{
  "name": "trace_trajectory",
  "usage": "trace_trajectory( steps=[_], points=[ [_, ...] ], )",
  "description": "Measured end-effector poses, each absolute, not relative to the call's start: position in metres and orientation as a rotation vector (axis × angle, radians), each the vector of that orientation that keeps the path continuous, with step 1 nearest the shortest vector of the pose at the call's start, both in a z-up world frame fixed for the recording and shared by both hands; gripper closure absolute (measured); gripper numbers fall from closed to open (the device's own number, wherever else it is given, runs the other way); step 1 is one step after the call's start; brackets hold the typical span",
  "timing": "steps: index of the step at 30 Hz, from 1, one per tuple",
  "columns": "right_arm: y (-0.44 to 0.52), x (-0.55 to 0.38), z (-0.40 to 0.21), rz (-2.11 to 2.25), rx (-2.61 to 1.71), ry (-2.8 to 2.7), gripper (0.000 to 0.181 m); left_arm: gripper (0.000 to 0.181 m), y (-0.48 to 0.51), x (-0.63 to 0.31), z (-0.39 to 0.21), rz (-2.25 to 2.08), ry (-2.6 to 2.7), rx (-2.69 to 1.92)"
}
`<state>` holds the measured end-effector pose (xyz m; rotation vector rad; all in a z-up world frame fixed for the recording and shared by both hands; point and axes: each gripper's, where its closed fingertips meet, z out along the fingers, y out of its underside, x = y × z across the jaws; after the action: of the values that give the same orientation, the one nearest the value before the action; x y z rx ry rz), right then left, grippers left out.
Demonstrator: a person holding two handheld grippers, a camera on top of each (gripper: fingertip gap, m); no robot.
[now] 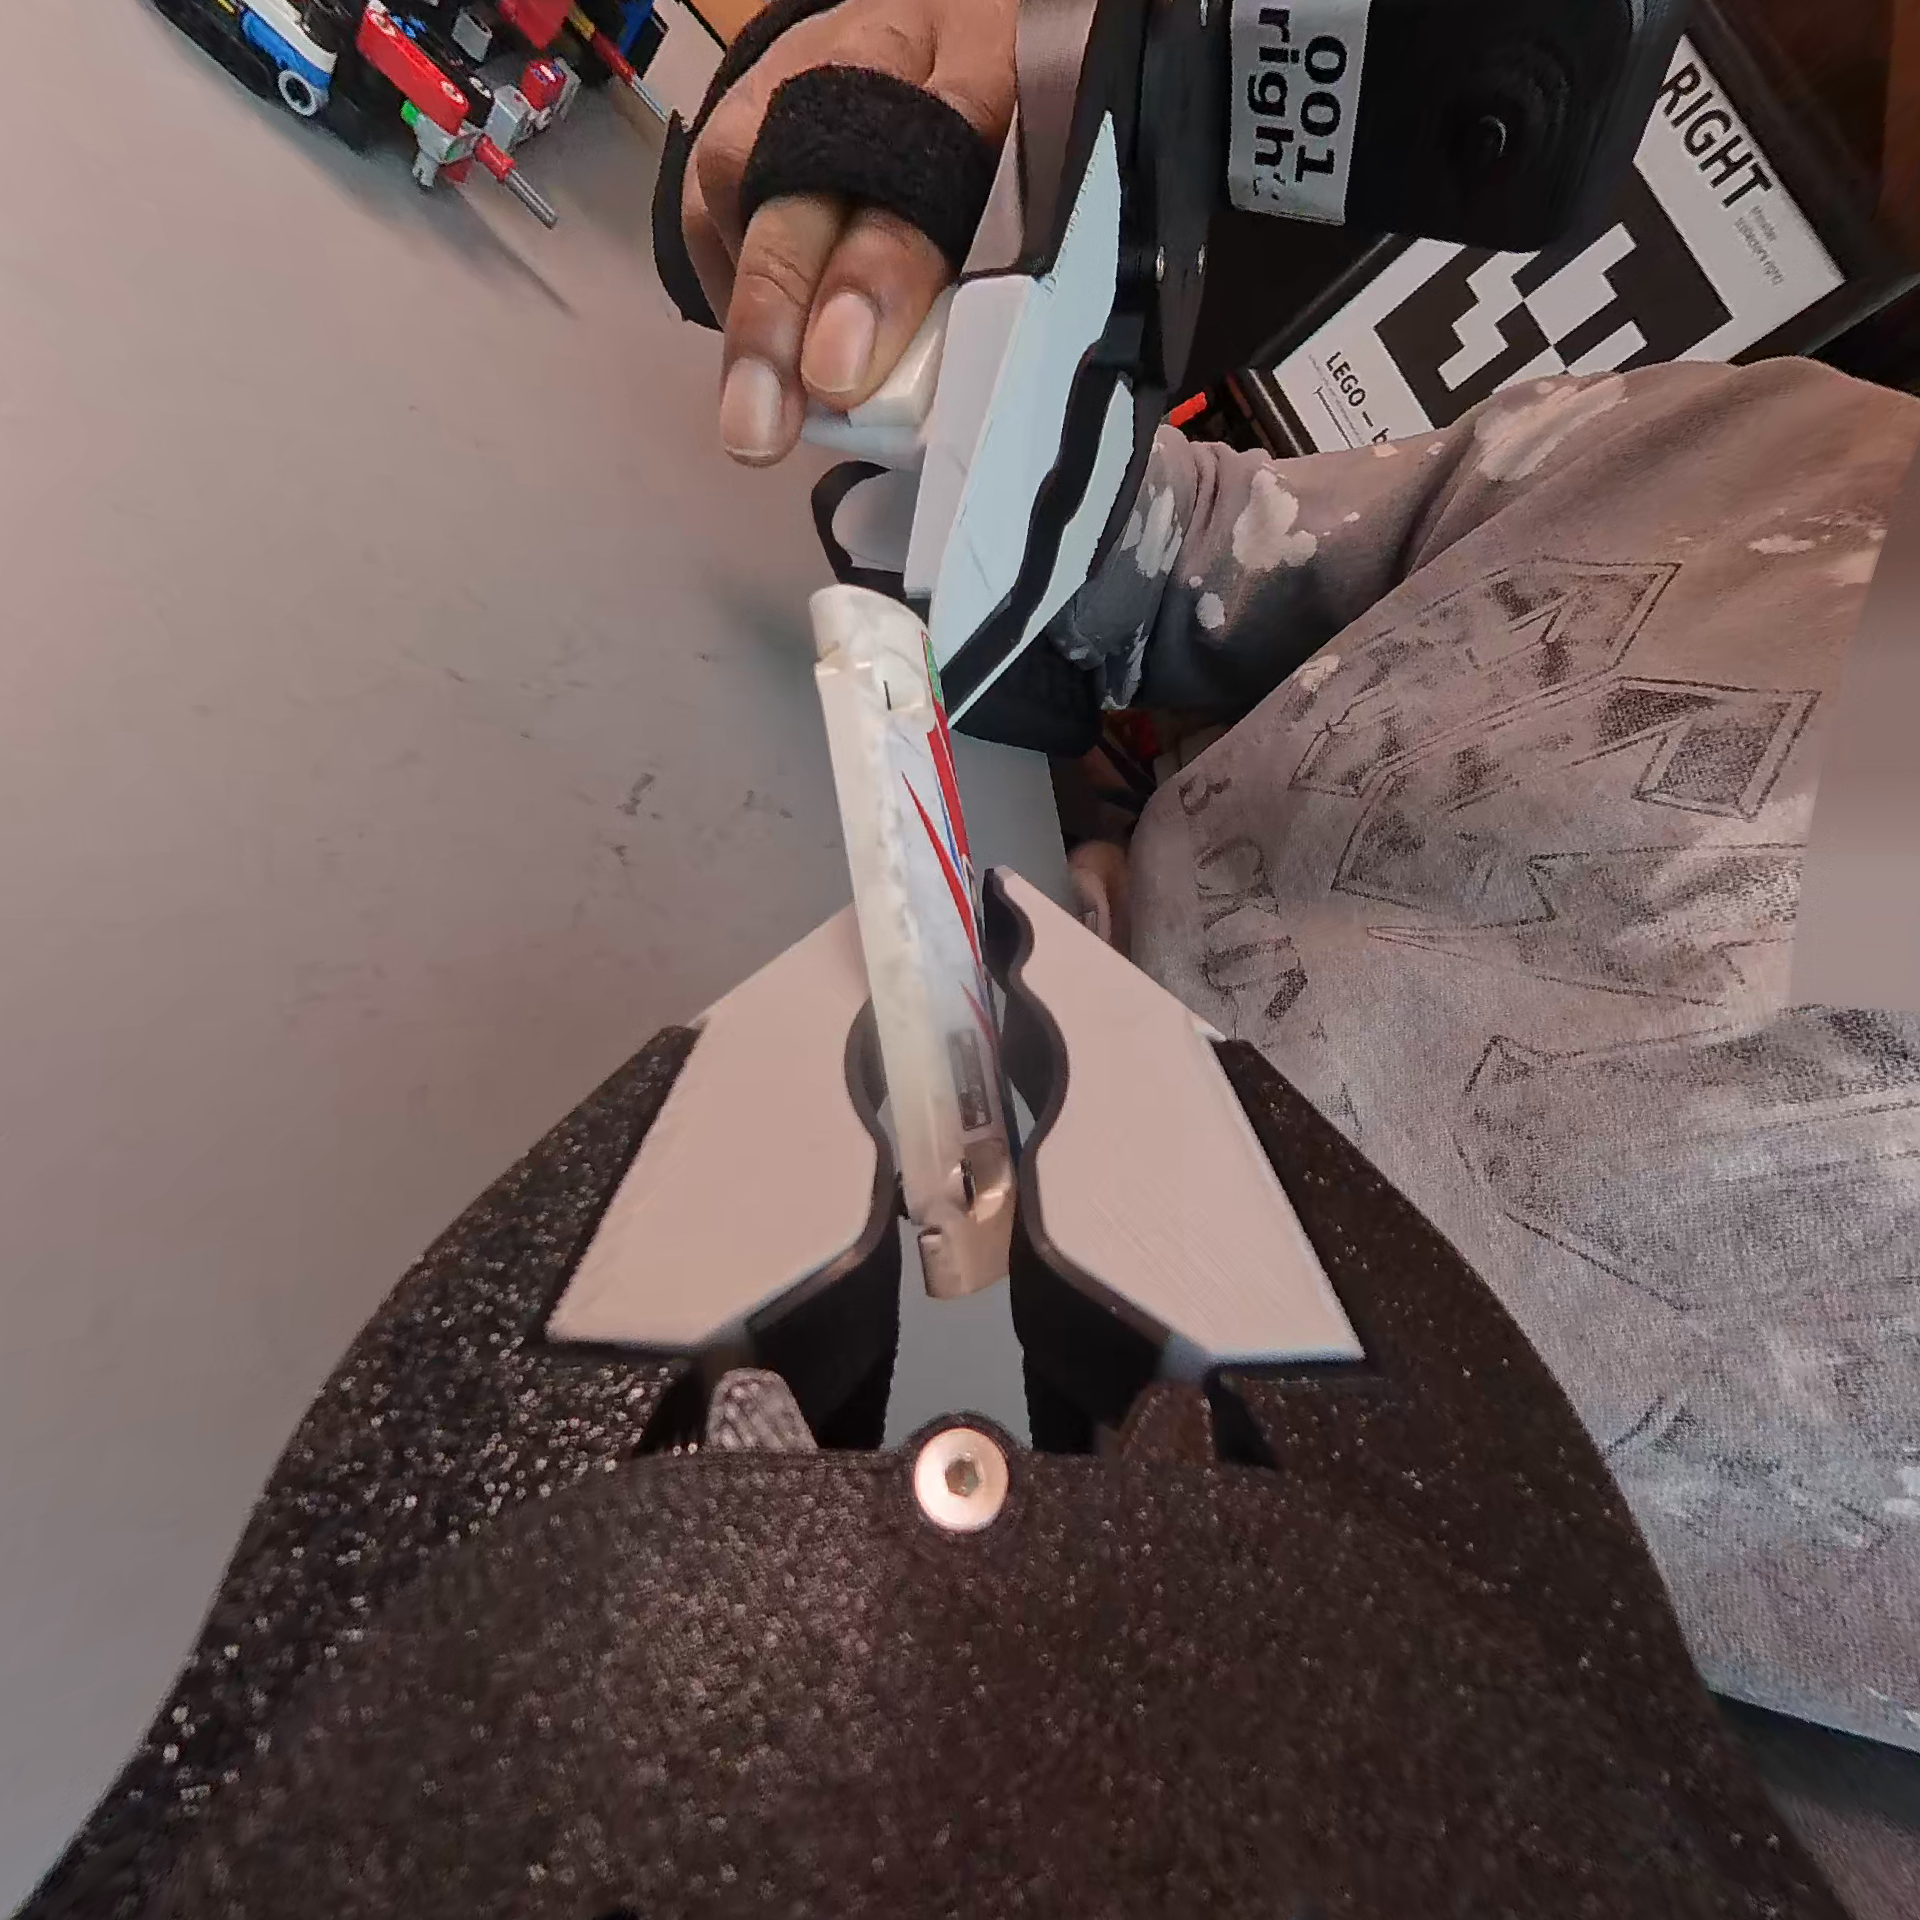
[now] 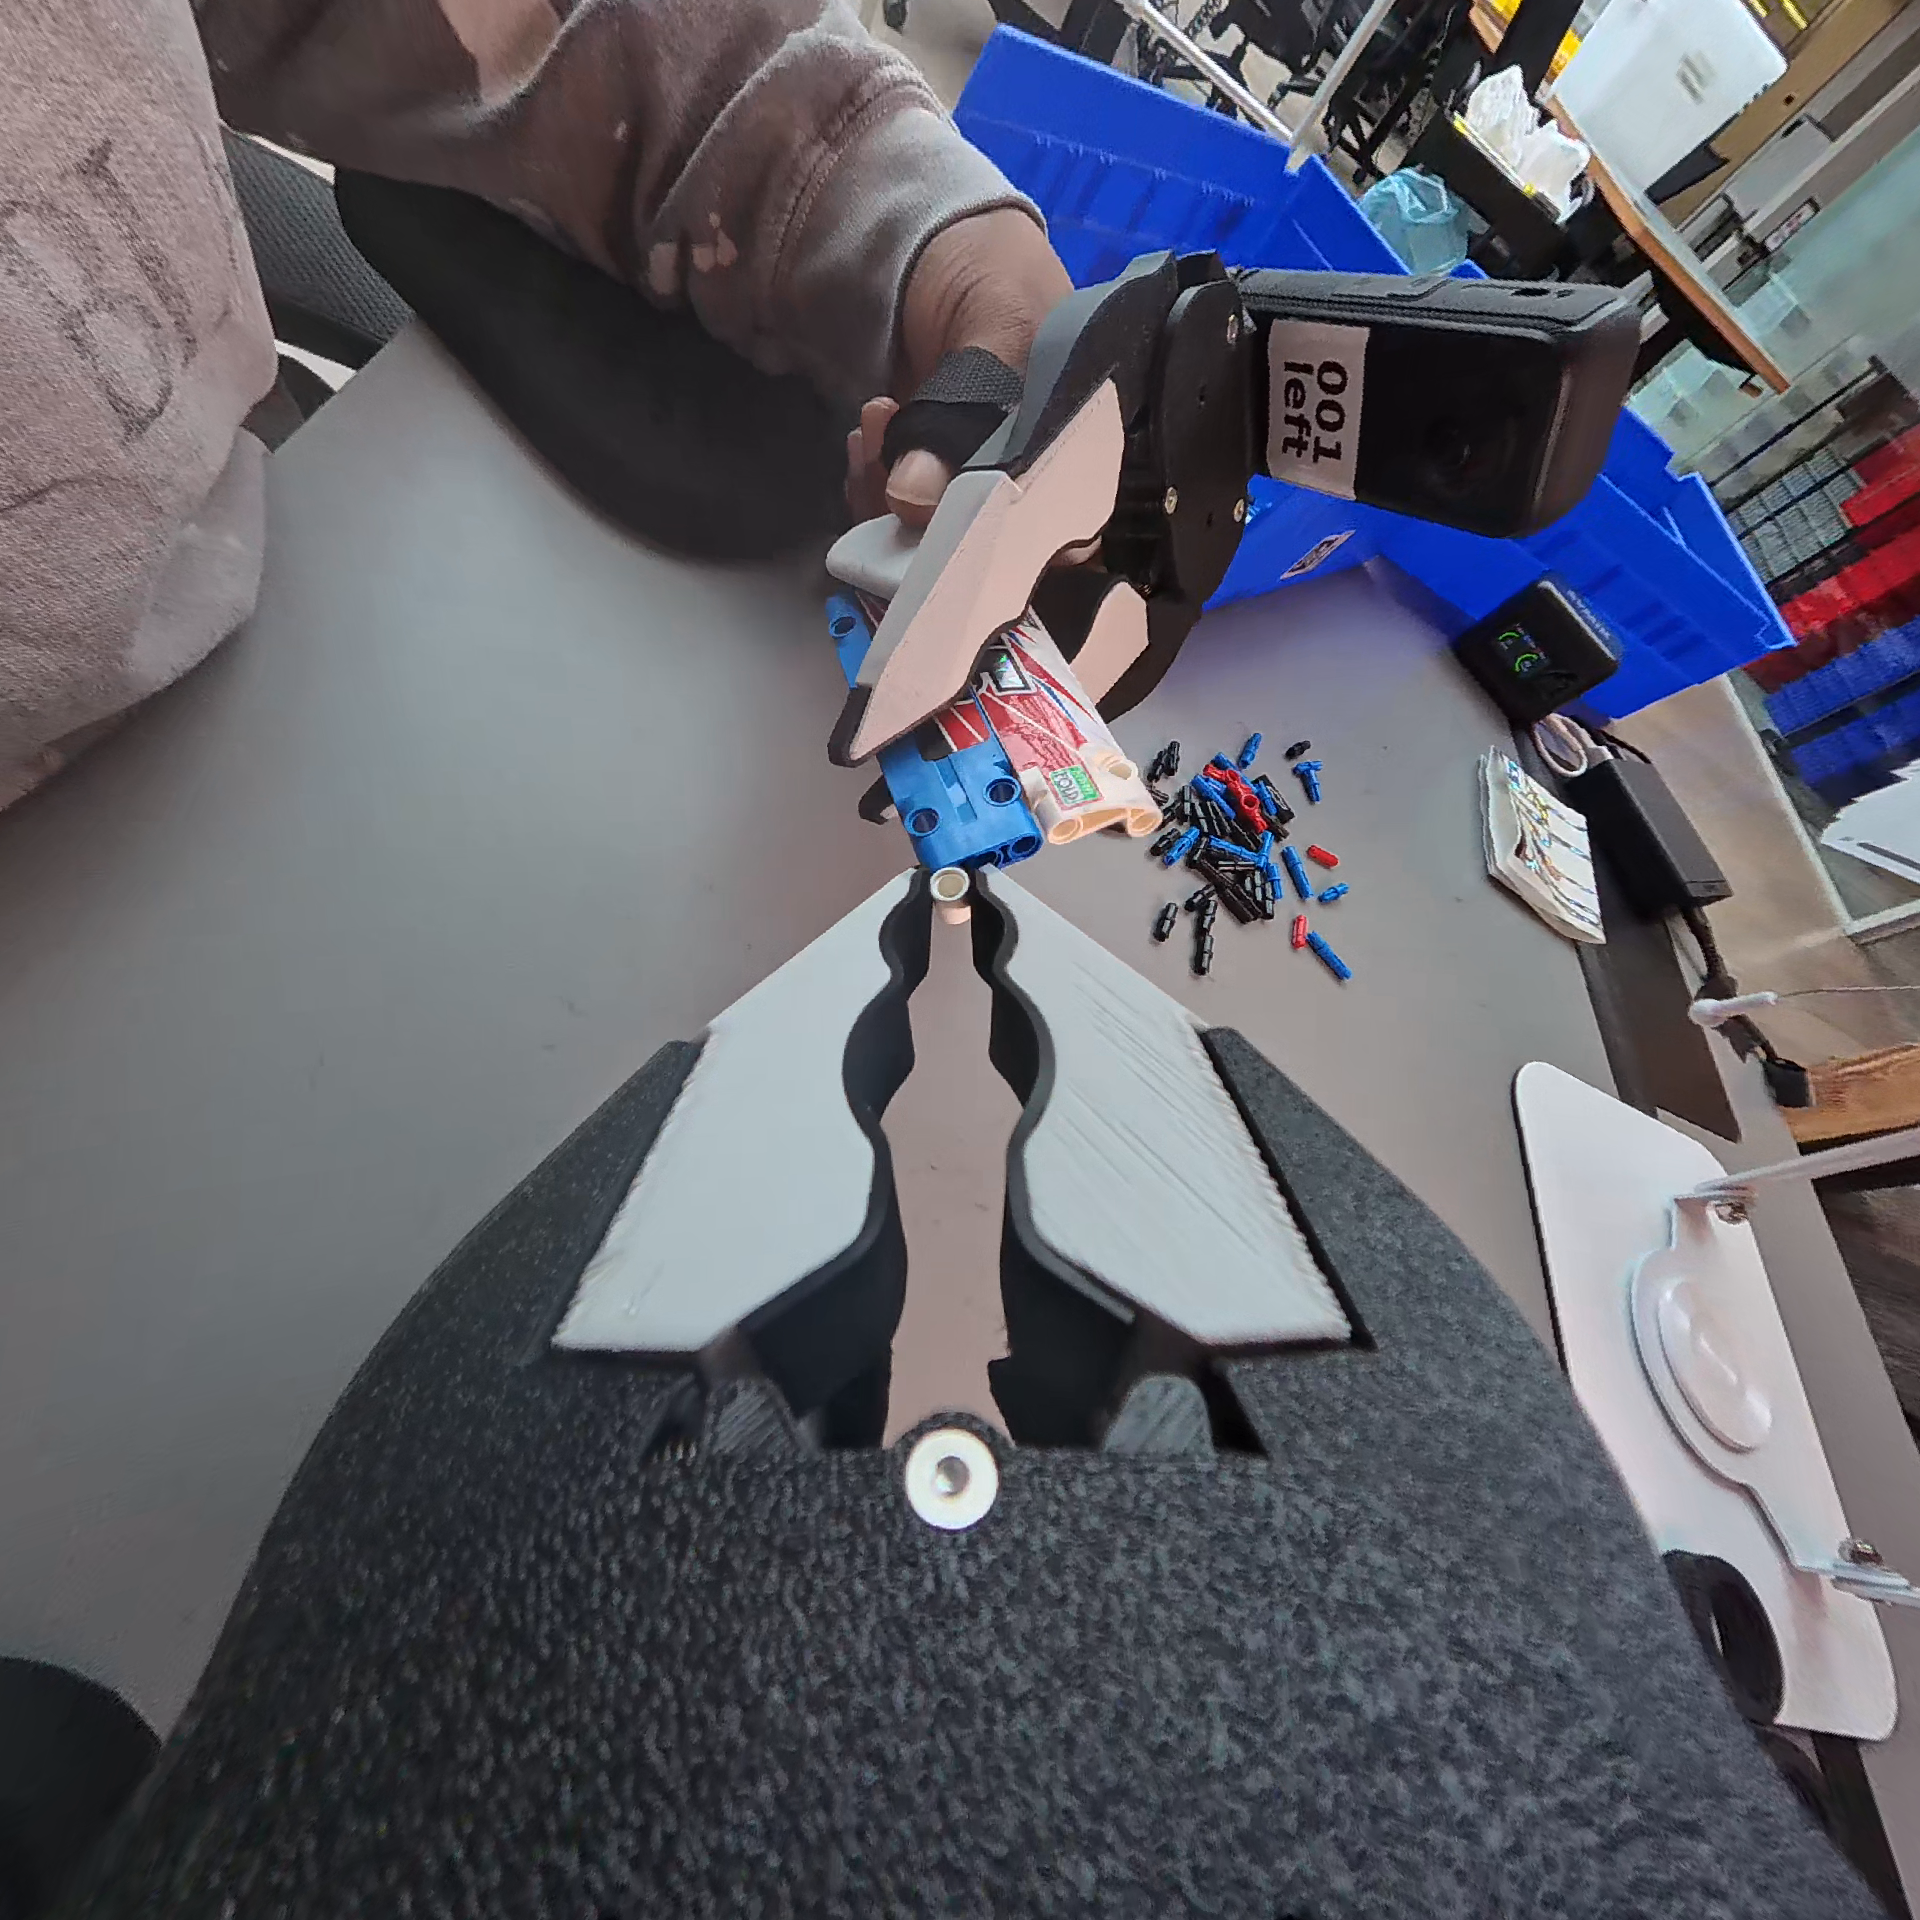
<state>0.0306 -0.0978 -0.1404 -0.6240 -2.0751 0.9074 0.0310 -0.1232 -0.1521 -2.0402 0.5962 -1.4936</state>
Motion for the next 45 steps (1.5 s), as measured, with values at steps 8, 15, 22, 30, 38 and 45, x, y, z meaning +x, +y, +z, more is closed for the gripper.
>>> trace_trajectory(
  steps=[8,15,22,30,38,45],
  points=[
    [-0.097,0.031,-0.131,0.874,-0.627,-2.078,0.174,0.174,-0.124,0.031,-0.146,-1.477,0.609,-2.013],
    [-0.098,0.038,-0.126,0.901,-0.655,-2.115,0.175,0.175,-0.131,0.034,-0.143,-1.472,0.663,-2.009],
    [-0.055,0.036,-0.095,0.963,-0.791,-1.9,0.175,0.175,-0.112,0.014,-0.137,-1.339,0.606,-1.994],
    [0.085,-0.003,-0.153,0.293,-1.354,-1.703,0.174,0.173,-0.086,-0.005,-0.156,-1.02,0.494,-2.041],
    [0.142,-0.036,-0.206,0.125,-1.659,-1.704,0.174,0.173,-0.073,-0.016,-0.147,-0.883,0.402,-1.955],
    [0.126,-0.037,-0.163,0.344,-1.54,-1.591,0.142,0.173,-0.072,-0.02,-0.136,-0.897,0.372,-1.889]
  ],
)
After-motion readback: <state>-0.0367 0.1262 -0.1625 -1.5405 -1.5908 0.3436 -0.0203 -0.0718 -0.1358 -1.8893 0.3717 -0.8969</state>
